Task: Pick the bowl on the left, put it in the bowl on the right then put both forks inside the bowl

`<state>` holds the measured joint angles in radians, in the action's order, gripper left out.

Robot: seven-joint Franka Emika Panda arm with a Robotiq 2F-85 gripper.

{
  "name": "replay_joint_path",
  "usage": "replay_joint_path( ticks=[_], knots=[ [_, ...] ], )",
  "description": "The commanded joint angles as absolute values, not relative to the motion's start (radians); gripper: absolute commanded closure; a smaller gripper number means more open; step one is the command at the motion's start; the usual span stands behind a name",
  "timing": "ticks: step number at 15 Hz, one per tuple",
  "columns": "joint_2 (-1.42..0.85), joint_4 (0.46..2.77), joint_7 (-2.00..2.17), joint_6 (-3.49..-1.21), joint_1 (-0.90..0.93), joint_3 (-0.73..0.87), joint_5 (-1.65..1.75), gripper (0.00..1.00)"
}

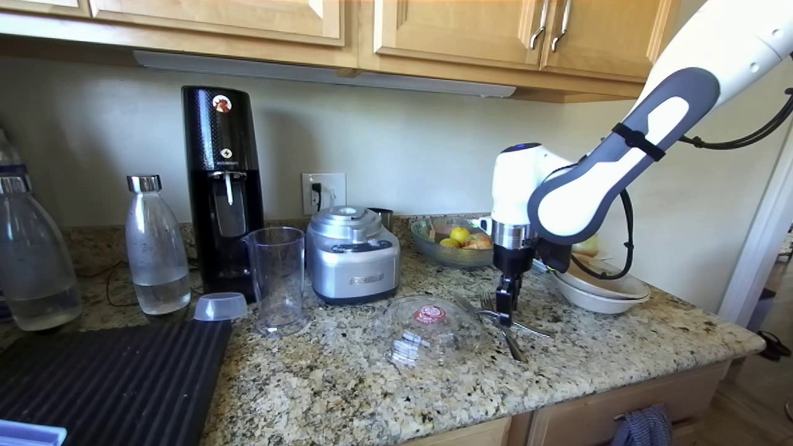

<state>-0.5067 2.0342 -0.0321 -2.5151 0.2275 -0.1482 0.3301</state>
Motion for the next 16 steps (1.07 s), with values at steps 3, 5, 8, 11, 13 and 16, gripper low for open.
replay_joint_path(
  ticks=[3,5,8,11,13,16],
  knots=[
    [-0.520,2.037,-0.087,-2.549,0.221,-0.163,0.278,0.85],
    [-0.518,2.037,-0.098,-2.550,0.221,-0.166,0.269,0.92],
    [-0.519,2.037,-0.110,-2.550,0.217,-0.170,0.257,0.94],
    [-0.512,2.044,-0.117,-2.551,0.214,-0.171,0.251,0.92],
    [-0.497,2.056,-0.123,-2.558,0.209,-0.175,0.245,0.92],
    [-0.469,2.073,-0.122,-2.559,0.206,-0.177,0.237,0.92]
  ],
)
